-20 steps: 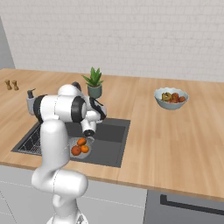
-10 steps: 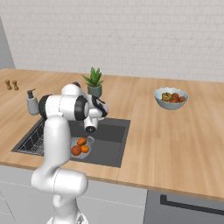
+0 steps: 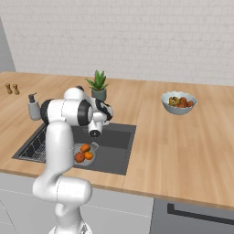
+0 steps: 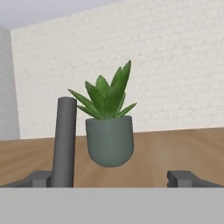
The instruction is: Put the colander in the sink, put the orange, tangerine, orange in the colander, and turn on the sink faucet and pour water over the colander.
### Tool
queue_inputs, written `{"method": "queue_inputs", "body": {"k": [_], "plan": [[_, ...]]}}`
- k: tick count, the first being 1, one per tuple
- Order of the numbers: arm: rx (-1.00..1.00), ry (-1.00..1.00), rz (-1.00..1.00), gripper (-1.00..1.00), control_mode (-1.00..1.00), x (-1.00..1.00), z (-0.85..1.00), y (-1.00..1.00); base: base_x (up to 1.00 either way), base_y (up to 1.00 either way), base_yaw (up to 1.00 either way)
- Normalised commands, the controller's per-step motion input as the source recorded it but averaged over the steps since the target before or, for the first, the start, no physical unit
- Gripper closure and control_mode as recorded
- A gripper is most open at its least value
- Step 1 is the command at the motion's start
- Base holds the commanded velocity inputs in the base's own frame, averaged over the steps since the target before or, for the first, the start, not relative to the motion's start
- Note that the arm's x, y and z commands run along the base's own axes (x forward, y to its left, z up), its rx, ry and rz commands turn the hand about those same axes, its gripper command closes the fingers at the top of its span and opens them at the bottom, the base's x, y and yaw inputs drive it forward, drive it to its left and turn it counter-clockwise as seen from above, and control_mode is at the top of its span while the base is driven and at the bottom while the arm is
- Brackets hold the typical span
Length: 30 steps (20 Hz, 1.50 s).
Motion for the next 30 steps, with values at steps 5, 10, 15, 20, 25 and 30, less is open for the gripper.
{"method": "queue_inputs", "body": {"k": [5,10,15,20,25,30], "plan": [[0.0,0.0,-0.09,1.0,-1.0,0.44,-0.15,0.0,0.0,0.0,0.0],[0.04,0.0,-0.1,1.0,-1.0,0.44,-0.08,-0.07,0.0,0.0,0.0],[0.17,-0.01,-0.1,1.0,-1.0,0.36,0.0,-0.47,0.0,0.0,0.0],[0.28,0.0,-0.06,1.0,-1.0,0.21,0.0,-0.74,0.0,0.0,0.0],[0.36,0.0,-0.04,1.0,-1.0,0.06,0.1,-0.89,0.0,0.0,0.0],[0.37,0.08,0.0,1.0,-1.0,0.01,0.38,-0.92,0.0,0.0,0.0]]}}
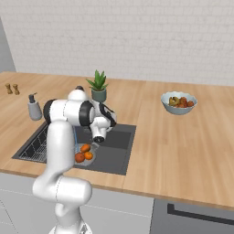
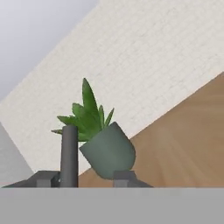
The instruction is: Put the colander in the sink, put the orange, tangerine, orange in the colander, and turn on the sink faucet and pour water over the colander.
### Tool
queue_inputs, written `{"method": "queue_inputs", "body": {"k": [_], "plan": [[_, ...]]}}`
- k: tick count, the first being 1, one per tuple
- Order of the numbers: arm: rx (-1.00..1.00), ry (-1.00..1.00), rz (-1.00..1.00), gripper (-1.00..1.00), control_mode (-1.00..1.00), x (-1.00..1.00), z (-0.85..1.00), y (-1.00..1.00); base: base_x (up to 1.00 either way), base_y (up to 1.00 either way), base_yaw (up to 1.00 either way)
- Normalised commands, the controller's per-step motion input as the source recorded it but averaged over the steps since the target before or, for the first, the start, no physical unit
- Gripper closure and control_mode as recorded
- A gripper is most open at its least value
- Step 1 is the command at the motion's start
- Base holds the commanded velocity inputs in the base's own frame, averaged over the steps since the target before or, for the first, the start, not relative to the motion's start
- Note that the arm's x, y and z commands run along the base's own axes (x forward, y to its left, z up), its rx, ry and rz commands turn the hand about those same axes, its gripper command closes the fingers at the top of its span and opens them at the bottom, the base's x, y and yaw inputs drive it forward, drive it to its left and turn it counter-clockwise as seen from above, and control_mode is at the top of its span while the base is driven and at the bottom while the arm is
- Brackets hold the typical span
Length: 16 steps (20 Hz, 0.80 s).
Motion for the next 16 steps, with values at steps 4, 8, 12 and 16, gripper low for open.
{"method": "queue_inputs", "body": {"k": [4,8,12,16], "plan": [[0.46,-0.03,0.09,1.0,-1.0,-0.13,0.94,-0.85,0.0,0.0,0.0],[0.52,-0.27,0.07,1.0,-1.0,-0.48,1.0,-0.79,0.0,0.0,0.0],[0.42,-0.35,0.01,1.0,-1.0,-0.63,0.81,-0.52,0.0,0.0,0.0],[0.39,-0.39,0.0,1.0,-1.0,-0.65,0.45,-0.48,0.0,0.0,0.0]]}}
